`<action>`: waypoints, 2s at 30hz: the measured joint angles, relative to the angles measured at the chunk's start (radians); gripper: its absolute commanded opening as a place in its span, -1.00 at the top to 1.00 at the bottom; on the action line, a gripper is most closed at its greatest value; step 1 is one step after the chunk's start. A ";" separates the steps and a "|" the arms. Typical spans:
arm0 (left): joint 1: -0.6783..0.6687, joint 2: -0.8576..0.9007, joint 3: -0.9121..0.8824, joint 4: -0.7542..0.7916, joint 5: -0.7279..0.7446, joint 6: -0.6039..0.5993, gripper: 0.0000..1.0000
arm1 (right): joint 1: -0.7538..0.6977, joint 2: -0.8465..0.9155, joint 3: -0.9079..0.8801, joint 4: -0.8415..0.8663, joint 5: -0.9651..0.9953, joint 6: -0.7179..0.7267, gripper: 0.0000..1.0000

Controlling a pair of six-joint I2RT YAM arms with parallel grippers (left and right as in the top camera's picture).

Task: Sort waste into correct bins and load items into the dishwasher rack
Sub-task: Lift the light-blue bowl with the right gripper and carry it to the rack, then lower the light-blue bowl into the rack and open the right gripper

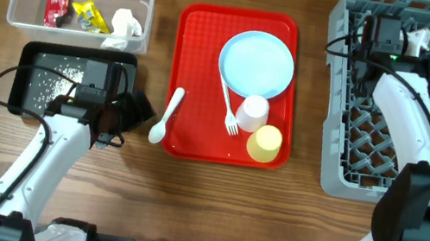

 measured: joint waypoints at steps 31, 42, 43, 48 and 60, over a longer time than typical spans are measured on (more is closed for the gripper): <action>0.000 0.000 0.000 0.000 0.000 0.000 -1.00 | 0.001 0.050 0.001 0.162 0.039 -0.116 0.91; 0.000 0.000 0.000 0.000 0.000 0.000 -1.00 | 0.002 0.053 0.000 0.240 0.090 -0.210 0.92; 0.000 0.000 0.000 0.000 0.000 0.000 -1.00 | 0.002 0.055 0.000 0.252 0.103 -0.222 0.91; 0.000 0.000 0.000 0.000 0.000 0.000 -1.00 | -0.001 0.061 0.000 0.268 0.159 -0.248 0.92; 0.000 0.000 0.000 0.000 0.000 0.000 -1.00 | 0.054 0.062 0.000 0.182 0.217 -0.253 0.91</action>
